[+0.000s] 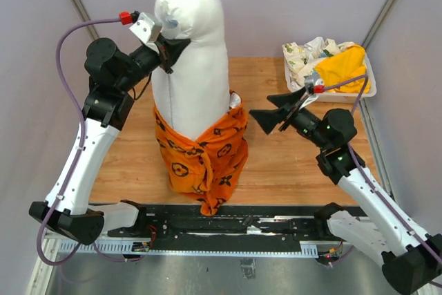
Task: Remove the pillowcase from the pillow
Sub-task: Remove the pillow from the pillowcase.
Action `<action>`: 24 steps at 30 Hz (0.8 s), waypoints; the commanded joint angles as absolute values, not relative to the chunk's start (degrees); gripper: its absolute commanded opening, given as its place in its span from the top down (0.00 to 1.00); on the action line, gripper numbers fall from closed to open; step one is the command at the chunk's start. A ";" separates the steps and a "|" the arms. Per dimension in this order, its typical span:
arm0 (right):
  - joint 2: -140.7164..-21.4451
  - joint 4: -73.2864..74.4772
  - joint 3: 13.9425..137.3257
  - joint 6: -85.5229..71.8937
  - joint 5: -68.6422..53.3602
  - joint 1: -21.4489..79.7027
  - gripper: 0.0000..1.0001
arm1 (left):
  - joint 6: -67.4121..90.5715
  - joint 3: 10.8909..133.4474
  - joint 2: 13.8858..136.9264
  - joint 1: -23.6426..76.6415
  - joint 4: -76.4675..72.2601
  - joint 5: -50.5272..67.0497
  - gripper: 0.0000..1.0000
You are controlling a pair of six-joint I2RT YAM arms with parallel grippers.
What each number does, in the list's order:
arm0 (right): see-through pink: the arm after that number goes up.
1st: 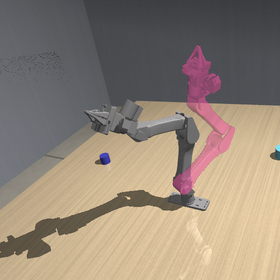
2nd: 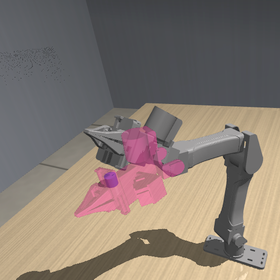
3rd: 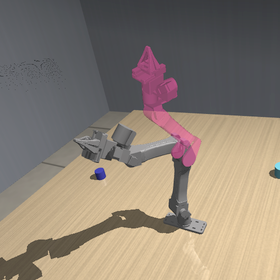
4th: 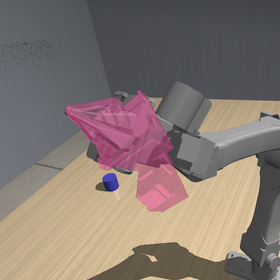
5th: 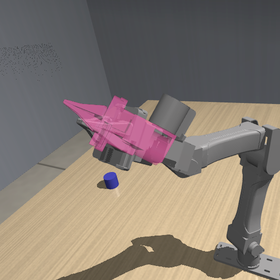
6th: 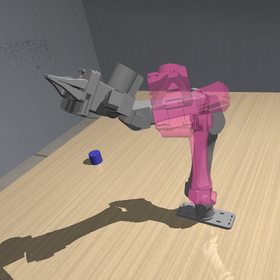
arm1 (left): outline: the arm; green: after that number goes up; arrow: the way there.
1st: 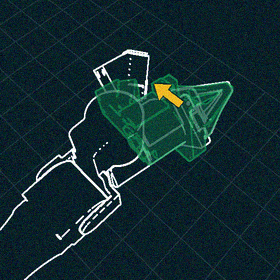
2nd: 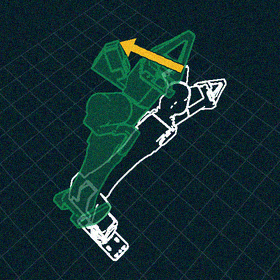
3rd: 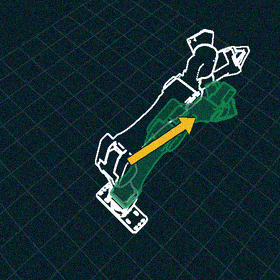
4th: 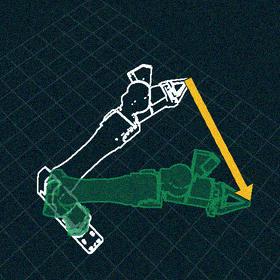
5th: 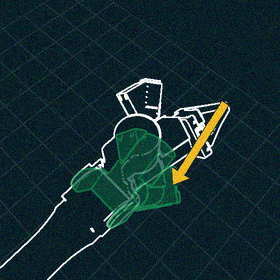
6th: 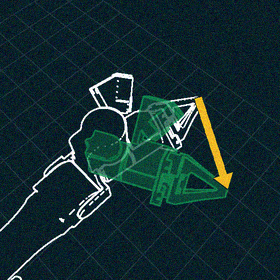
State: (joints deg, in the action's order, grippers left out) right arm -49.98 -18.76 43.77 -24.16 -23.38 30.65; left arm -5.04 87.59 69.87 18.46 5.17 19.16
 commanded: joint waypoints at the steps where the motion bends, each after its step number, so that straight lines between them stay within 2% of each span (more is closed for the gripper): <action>1: -53.92 -30.88 41.49 -38.54 -32.75 17.69 0.02 | -5.16 92.43 71.17 17.48 -2.65 54.15 1.00; 5: -63.83 -54.18 35.74 -59.33 -37.77 4.32 0.02 | -0.25 93.26 70.52 14.34 -8.70 66.44 1.00; 7: -70.56 -66.08 35.58 -64.99 -39.15 2.70 0.02 | 8.81 92.23 70.36 11.79 -18.99 74.14 1.00; 9: -75.40 -70.81 37.21 -66.63 -40.40 3.35 0.01 | 20.39 90.63 70.55 10.26 -35.93 78.81 1.00; 11: -78.23 -71.66 38.39 -65.92 -41.03 5.17 0.01 | 28.03 91.08 71.63 9.61 -41.78 80.64 1.00; 16: -79.70 -62.50 39.01 -56.66 -40.41 12.52 0.00 | 28.65 92.99 73.15 9.14 -41.05 79.81 1.00; 24: -82.57 -49.76 36.89 -46.70 -35.32 28.58 0.06 | 28.48 92.44 74.15 8.69 -41.18 73.36 1.00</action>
State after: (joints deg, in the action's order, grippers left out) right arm -80.86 -56.01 38.00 -53.69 -37.12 22.22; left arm 27.40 89.80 74.37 9.41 -36.14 80.51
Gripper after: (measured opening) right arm 0.960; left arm 0.050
